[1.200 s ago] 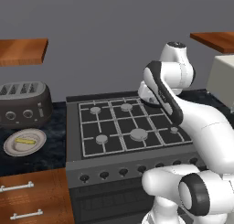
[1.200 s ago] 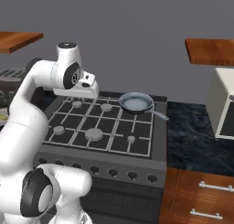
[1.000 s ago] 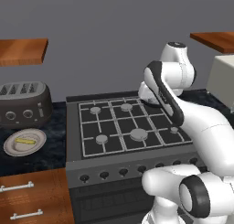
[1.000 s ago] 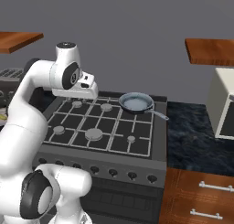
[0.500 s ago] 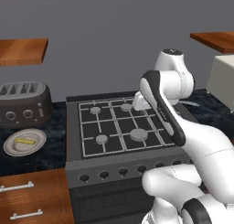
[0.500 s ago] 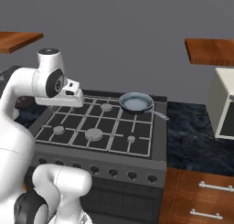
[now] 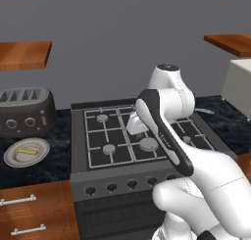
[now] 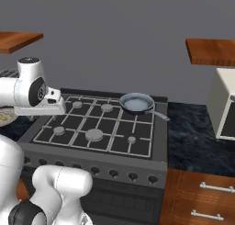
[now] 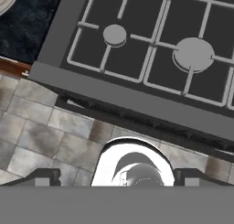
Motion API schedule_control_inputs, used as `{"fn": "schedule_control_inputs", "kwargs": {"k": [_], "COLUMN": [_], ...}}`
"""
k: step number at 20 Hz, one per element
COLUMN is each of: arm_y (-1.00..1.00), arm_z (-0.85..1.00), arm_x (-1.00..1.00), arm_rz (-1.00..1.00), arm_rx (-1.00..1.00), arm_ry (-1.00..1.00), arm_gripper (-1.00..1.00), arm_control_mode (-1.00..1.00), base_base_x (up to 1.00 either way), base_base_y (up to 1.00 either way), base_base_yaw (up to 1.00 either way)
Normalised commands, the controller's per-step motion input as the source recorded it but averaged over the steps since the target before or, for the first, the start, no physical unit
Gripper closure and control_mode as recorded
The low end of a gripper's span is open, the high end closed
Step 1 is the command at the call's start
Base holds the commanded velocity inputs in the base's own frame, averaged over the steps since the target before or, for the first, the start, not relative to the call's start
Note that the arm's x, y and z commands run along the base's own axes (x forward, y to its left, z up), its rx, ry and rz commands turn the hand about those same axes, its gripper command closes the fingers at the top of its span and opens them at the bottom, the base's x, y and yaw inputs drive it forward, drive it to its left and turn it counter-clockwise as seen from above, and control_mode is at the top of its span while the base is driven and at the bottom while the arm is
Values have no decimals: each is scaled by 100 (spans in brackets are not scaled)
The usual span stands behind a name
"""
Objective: Pick up the butter stick and place it in the pan. Then turn on the burner for the pan.
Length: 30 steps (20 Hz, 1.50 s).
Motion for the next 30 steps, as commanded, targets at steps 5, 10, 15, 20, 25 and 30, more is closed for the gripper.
{"fn": "schedule_control_inputs", "kwargs": {"k": [5, 10, 15, 20, 25, 30], "arm_y": [68, 53, 49, 53, 63, 63], "arm_z": [-3, 0, 0, 0, -5, -2], "arm_x": [0, -1, 0, 0, 0, 0], "arm_rz": [19, 17, 16, 13, 8, 6], "arm_rx": [0, 0, 0, 0, 0, 0], "arm_ry": [2, 4, 9, 13, 13, 12], "arm_gripper": [-100, -100, -100, -100, -100, -100], "arm_control_mode": [-100, -100, -100, -100, -100, -100], "base_base_x": [0, 0, 0, 0, 0, 0], "base_base_y": [0, 0, 0, 0, 0, 0], "base_base_yaw": [0, 0, 0, 0, 0, 0]}}
